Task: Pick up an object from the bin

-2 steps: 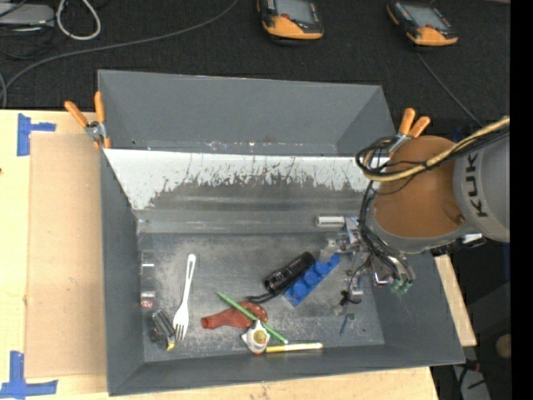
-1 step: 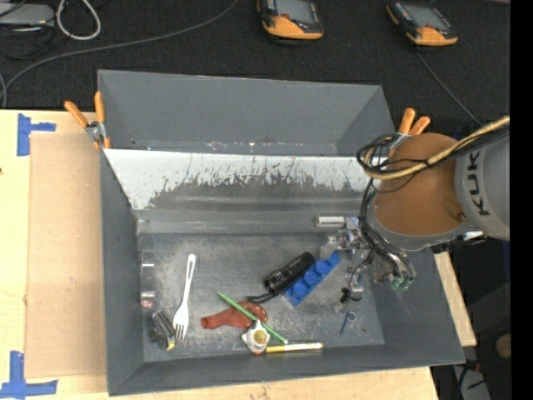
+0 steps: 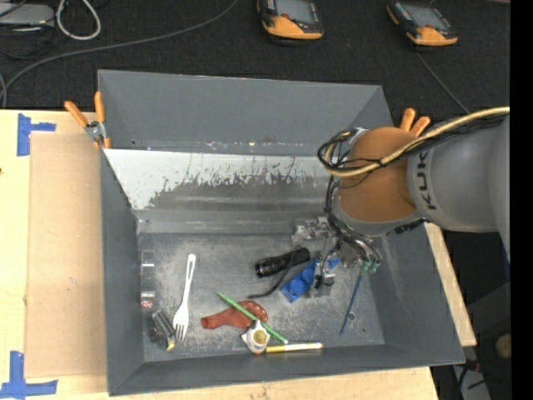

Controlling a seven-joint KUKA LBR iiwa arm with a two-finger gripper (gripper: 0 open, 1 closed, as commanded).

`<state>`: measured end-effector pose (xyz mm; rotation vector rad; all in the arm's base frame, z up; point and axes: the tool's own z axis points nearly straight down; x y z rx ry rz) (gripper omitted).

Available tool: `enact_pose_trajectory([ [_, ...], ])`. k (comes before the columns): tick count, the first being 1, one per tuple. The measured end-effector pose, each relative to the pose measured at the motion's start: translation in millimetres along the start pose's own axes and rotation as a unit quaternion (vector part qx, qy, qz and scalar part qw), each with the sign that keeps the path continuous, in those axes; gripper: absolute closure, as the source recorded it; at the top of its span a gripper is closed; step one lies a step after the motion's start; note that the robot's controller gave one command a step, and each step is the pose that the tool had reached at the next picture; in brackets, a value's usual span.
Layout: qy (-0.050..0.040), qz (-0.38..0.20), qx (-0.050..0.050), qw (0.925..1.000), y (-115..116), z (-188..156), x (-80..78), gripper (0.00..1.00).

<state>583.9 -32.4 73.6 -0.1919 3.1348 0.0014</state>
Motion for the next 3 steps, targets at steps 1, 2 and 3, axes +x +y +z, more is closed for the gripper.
enact_pose_trajectory([
  [1,-0.0002,-0.11,0.0,0.994,11.9,-23.9,-7.3,0.0],
  [2,0.0011,-0.053,0.0,0.9986,5.8,-4.3,-4.8,0.0],
  [3,-0.0017,-0.171,0.0,0.9853,-1.0,2.3,-26.6,0.0],
])
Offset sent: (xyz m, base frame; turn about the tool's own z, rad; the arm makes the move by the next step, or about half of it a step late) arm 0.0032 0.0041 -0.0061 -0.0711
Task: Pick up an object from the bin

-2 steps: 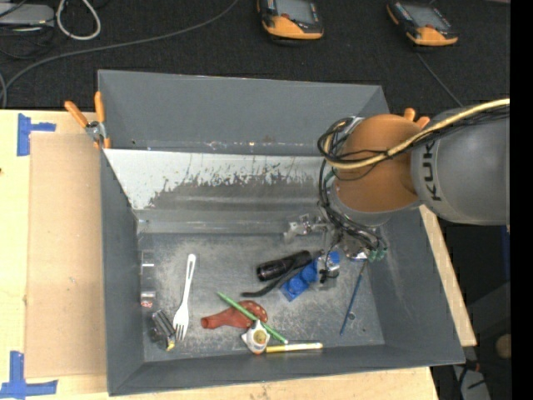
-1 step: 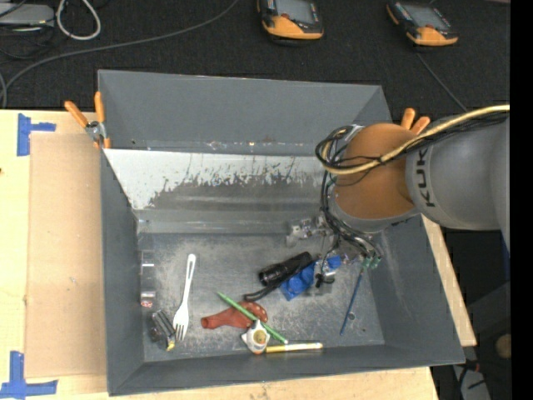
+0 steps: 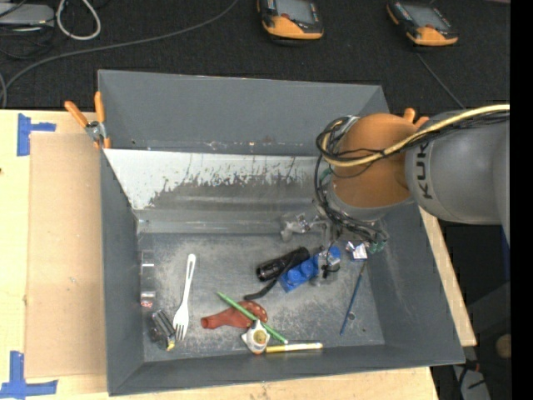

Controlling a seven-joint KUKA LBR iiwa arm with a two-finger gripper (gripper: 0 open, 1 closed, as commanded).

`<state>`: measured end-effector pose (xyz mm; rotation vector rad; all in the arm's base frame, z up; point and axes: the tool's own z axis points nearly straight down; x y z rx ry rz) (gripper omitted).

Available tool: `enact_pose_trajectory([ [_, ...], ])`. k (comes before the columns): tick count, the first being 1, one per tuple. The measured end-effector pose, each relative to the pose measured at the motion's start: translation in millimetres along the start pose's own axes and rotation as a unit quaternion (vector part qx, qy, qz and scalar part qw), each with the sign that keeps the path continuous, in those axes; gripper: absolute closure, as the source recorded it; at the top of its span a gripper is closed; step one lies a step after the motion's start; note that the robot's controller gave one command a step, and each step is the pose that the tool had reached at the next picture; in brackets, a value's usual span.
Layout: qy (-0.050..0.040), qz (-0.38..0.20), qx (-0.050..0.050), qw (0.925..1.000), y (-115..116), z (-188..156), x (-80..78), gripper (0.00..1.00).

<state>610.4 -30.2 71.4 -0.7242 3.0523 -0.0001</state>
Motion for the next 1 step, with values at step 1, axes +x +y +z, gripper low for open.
enact_pose_trajectory([
  [1,0.0045,0.135,-0.002,0.9908,11.4,1.0,15.7,1.0],
])
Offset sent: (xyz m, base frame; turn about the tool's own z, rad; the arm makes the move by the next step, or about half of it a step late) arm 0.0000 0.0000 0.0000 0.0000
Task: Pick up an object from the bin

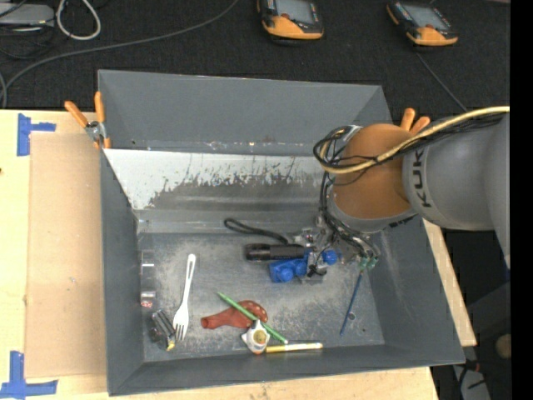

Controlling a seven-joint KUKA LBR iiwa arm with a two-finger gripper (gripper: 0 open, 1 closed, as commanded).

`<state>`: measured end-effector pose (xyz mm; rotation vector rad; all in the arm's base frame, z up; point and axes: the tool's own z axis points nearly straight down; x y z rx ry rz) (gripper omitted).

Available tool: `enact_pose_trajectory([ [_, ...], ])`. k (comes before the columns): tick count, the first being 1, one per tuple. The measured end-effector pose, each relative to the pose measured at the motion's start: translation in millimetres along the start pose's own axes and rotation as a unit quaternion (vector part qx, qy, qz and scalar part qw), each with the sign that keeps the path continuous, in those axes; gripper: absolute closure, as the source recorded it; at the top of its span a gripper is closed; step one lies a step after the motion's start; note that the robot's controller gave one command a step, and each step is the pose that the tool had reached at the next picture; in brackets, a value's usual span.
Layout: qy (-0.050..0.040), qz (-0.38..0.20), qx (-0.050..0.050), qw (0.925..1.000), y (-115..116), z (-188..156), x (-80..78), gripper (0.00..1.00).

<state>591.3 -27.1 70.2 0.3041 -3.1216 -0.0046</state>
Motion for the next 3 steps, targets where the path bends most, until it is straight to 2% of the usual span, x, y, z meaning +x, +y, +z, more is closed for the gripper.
enact_pose_trajectory([
  [1,-0.0001,0.0,0.0,1.0,0.0,-0.3,0.0,1.0],
  [3,0.0032,-0.001,-0.001,1.0,1.5,-46.1,2.1,1.0],
])
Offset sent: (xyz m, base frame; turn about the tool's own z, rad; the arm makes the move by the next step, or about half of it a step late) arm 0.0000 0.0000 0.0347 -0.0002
